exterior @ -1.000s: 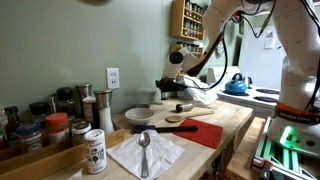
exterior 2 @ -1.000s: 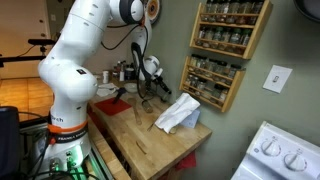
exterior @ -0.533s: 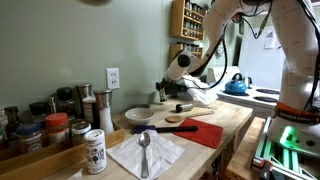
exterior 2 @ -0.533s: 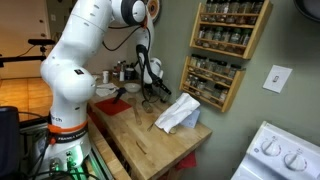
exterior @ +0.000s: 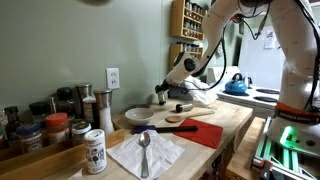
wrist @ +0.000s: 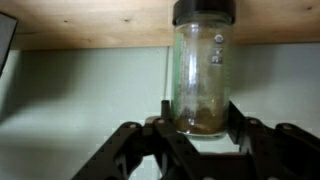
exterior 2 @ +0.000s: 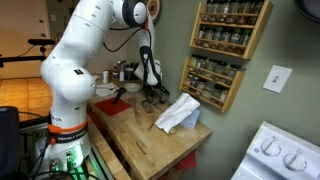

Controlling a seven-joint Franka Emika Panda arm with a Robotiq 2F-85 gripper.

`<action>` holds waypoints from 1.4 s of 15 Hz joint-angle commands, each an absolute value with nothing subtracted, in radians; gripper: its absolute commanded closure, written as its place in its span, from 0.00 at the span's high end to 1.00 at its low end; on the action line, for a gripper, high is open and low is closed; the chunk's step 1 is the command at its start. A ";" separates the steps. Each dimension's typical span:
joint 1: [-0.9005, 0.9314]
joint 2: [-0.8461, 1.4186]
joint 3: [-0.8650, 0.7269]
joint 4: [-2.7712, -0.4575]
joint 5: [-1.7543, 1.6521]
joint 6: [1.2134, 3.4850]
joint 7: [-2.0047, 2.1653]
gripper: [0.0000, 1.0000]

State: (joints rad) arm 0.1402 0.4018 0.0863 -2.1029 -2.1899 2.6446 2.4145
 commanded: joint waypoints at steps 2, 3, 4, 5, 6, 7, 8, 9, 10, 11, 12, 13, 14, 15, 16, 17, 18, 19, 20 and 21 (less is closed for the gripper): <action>0.085 0.408 0.135 -2.126 -2.202 2.648 2.385 0.71; 0.081 0.408 0.139 -2.127 -2.204 2.650 2.380 0.78; 0.072 0.408 0.147 -2.130 -2.206 2.652 2.375 0.80; 0.101 0.408 0.112 -2.130 -2.219 2.667 2.394 0.71; 0.096 0.409 0.115 -2.134 -2.223 2.669 2.396 0.49; 0.096 0.410 0.113 -2.139 -2.223 2.669 2.393 0.49; 0.056 0.410 0.155 -2.144 -2.217 2.657 2.374 0.42; 0.054 0.406 0.156 -2.147 -2.208 2.653 2.365 0.70; 0.046 0.404 0.163 -2.147 -2.217 2.659 2.370 0.78; 0.074 0.398 0.133 -2.148 -2.222 2.658 2.385 0.79; 0.070 0.392 0.135 -2.148 -2.226 2.649 2.400 0.84; 0.070 0.385 0.136 -2.147 -2.233 2.645 2.414 0.93; 0.071 0.380 0.135 -2.147 -2.231 2.645 2.410 0.99; 0.069 0.373 0.135 -2.145 -2.222 2.654 2.402 1.00; 0.068 0.365 0.135 -2.146 -2.217 2.657 2.403 1.00; 0.066 0.350 0.134 -2.150 -2.207 2.664 2.398 1.00; 0.063 0.333 0.134 -2.154 -2.206 2.673 2.399 1.00; 0.032 0.316 0.157 -2.164 -2.165 2.674 2.357 1.00; 0.026 0.293 0.152 -2.175 -2.140 2.685 2.343 1.00; 0.018 0.271 0.149 -2.183 -2.110 2.704 2.329 1.00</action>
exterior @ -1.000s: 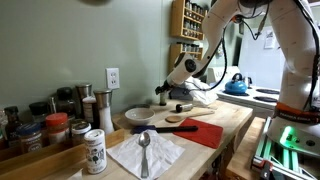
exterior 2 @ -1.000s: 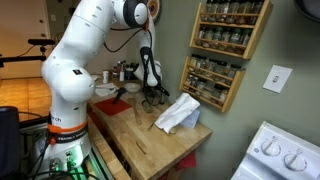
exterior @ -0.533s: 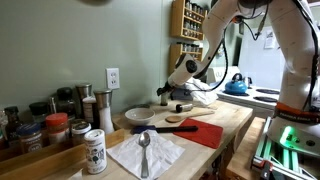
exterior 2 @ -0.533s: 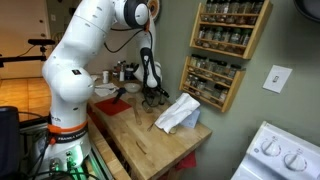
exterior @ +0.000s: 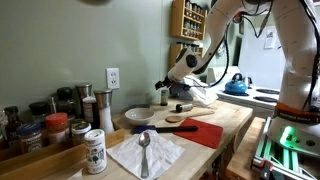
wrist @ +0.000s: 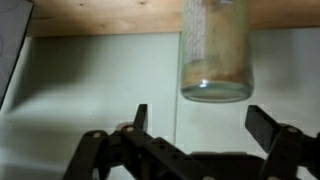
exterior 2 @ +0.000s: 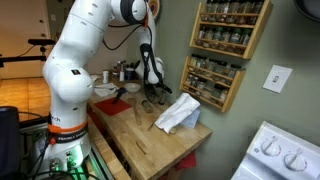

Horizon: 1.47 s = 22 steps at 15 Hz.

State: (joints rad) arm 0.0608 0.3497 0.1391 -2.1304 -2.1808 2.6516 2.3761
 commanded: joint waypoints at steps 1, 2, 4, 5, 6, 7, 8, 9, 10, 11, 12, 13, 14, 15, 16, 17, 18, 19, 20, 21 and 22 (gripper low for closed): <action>0.012 0.249 0.143 -2.194 -2.065 2.722 2.301 0.99; 0.006 0.224 0.134 -2.209 -1.995 2.742 2.253 1.00; -0.004 0.181 0.113 -2.259 -1.822 2.754 2.126 1.00; -0.007 0.162 0.106 -2.287 -1.746 2.747 2.075 1.00; -0.007 0.145 0.102 -2.315 -1.663 2.740 2.013 1.00; -0.007 0.134 0.098 -2.349 -1.582 2.730 1.955 1.00; -0.003 0.123 0.096 -2.377 -1.503 2.718 1.903 1.00; 0.001 0.113 0.095 -2.405 -1.424 2.704 1.850 1.00; 0.005 0.102 0.097 -2.432 -1.344 2.688 1.813 1.00; 0.005 0.088 0.099 -2.458 -1.264 2.685 1.785 1.00; 0.011 0.071 0.104 -2.479 -1.184 2.671 1.769 1.00; 0.020 0.052 0.110 -2.489 -1.106 2.661 1.749 1.00; 0.004 0.120 0.101 -2.430 -1.227 2.698 1.792 1.00; 0.008 0.106 0.104 -2.444 -1.177 2.691 1.774 1.00; 0.012 0.093 0.107 -2.451 -1.153 2.684 1.768 1.00; 0.014 0.084 0.108 -2.457 -1.144 2.680 1.767 1.00; 0.015 0.078 0.108 -2.461 -1.140 2.680 1.767 1.00; 0.014 0.076 0.108 -2.463 -1.139 2.679 1.767 1.00; 0.014 0.075 0.108 -2.465 -1.139 2.679 1.767 1.00; 0.005 0.069 0.102 -2.472 -1.102 2.695 1.770 1.00; -0.002 0.066 0.100 -2.481 -1.056 2.702 1.757 1.00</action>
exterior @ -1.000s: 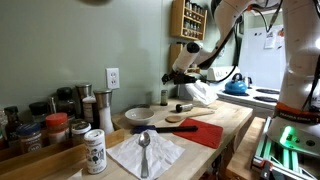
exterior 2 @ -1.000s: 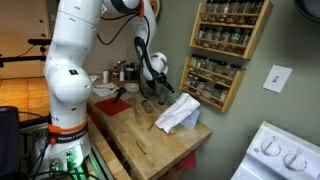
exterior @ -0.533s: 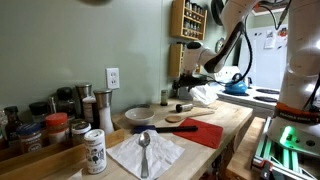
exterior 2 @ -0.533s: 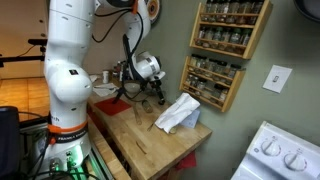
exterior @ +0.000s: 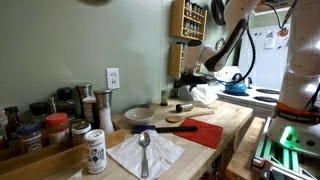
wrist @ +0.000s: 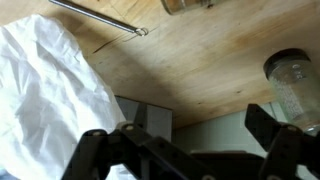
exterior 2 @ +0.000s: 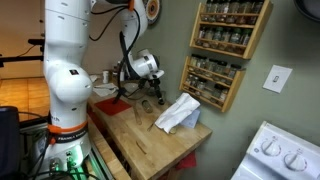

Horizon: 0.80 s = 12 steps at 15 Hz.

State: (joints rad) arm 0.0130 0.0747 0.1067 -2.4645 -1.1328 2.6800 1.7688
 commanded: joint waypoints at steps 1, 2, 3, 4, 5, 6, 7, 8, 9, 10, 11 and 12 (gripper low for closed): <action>-0.011 0.062 0.098 -2.492 -0.991 2.710 1.732 1.00; -0.018 0.059 0.097 -2.501 -0.935 2.721 1.715 1.00; -0.028 0.057 0.099 -2.514 -0.852 2.746 1.672 1.00; -0.034 0.056 0.103 -2.523 -0.769 2.752 1.631 1.00; -0.016 0.059 0.082 -2.534 -0.685 2.777 1.588 1.00; -0.022 0.059 0.081 -2.555 -0.605 2.821 1.547 1.00; -0.022 0.061 0.081 -2.577 -0.522 2.864 1.499 1.00; -0.018 0.058 0.082 -2.594 -0.438 2.883 1.453 1.00; -0.015 0.061 0.085 -2.612 -0.357 2.899 1.410 1.00; -0.013 0.054 0.087 -2.627 -0.275 2.897 1.367 1.00; -0.051 0.044 0.128 -2.640 -0.195 2.886 1.322 1.00; -0.009 0.034 0.091 -2.643 -0.113 2.861 1.274 1.00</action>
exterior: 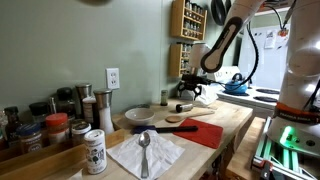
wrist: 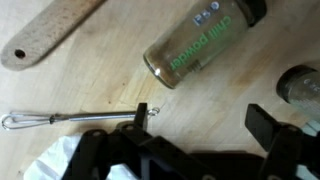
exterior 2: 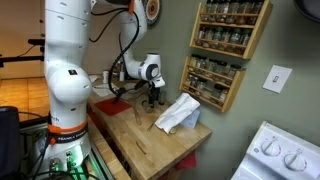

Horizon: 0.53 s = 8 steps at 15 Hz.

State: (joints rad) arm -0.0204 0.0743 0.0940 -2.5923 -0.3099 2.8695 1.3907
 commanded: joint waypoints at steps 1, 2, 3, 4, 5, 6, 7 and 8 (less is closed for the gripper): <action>-0.003 0.020 0.082 -2.649 -0.051 2.839 1.239 1.00; -0.003 0.010 0.080 -2.652 0.011 2.831 1.199 1.00; -0.002 0.001 0.081 -2.653 0.074 2.821 1.159 1.00; -0.001 -0.004 0.084 -2.651 0.144 2.817 1.111 1.00; 0.002 -0.004 0.087 -2.644 0.212 2.809 1.064 1.00; 0.004 -0.010 0.088 -2.639 0.286 2.791 1.012 1.00; 0.005 -0.013 0.083 -2.637 0.341 2.775 0.976 1.00; 0.006 -0.019 0.080 -2.636 0.408 2.751 0.930 1.00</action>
State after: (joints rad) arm -0.0093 0.0211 0.0915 -2.6240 0.2440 2.8185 1.0430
